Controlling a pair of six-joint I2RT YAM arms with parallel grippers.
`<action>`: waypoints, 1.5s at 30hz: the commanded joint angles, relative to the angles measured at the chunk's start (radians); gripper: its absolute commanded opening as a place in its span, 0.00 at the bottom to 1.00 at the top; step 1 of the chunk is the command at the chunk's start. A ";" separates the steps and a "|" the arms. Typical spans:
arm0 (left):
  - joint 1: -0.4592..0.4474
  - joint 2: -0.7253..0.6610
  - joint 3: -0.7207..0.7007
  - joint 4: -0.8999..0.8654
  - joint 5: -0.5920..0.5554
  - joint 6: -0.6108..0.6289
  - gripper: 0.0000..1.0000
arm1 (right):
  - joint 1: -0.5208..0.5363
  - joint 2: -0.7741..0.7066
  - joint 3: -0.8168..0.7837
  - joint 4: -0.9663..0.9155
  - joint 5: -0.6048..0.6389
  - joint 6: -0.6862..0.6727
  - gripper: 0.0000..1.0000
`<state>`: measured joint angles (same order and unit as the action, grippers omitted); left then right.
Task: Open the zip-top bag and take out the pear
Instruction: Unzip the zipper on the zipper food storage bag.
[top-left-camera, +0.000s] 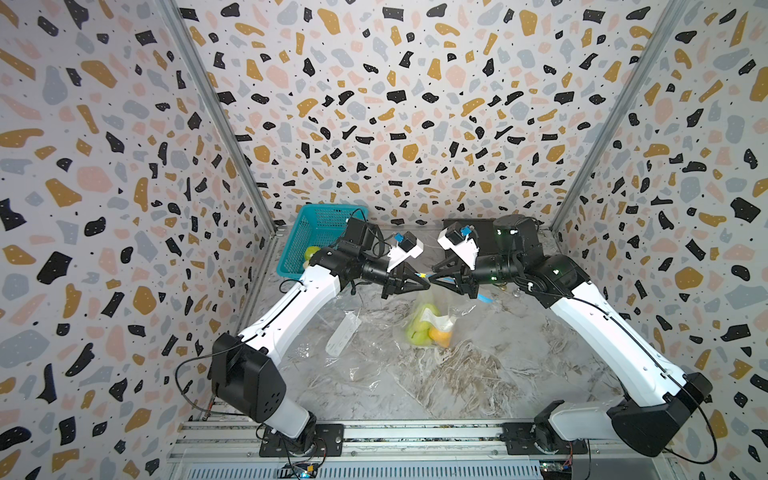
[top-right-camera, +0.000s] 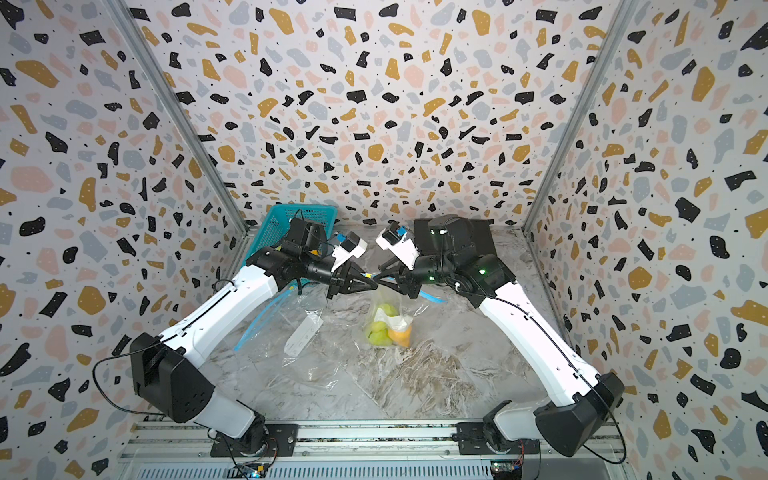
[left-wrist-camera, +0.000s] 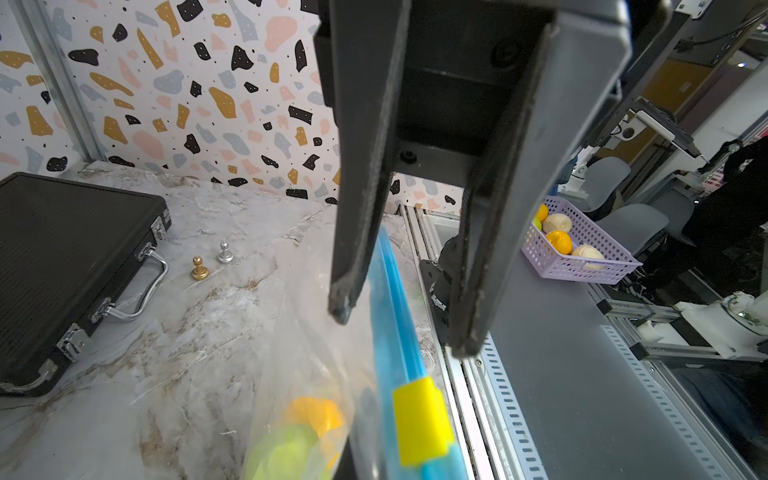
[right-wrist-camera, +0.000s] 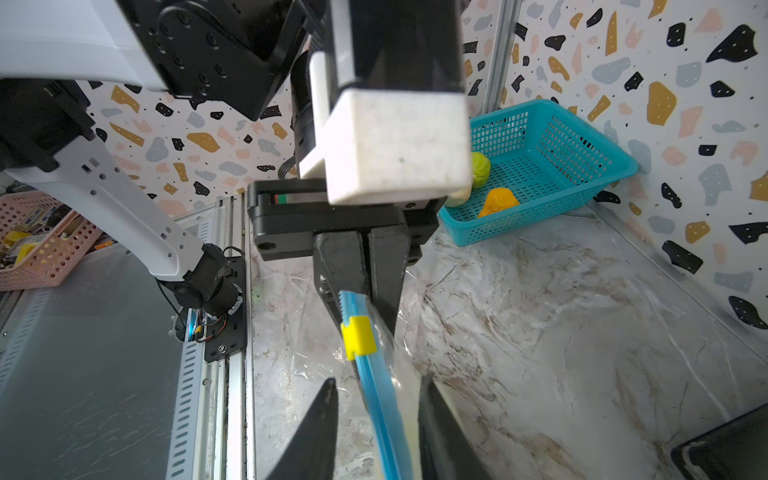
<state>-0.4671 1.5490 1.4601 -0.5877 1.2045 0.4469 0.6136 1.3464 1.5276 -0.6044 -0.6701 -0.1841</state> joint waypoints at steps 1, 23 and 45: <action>0.001 0.002 0.041 -0.028 0.043 0.027 0.00 | 0.018 -0.017 0.006 0.050 0.042 -0.025 0.31; 0.001 0.025 0.072 -0.082 0.037 0.046 0.00 | 0.082 -0.020 -0.019 0.112 0.079 -0.037 0.13; 0.002 0.037 0.091 -0.117 0.040 0.061 0.00 | 0.083 -0.027 -0.039 0.123 0.111 -0.055 0.20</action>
<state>-0.4671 1.5780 1.5063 -0.6918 1.2144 0.4870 0.6922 1.3460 1.4891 -0.5041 -0.5632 -0.2333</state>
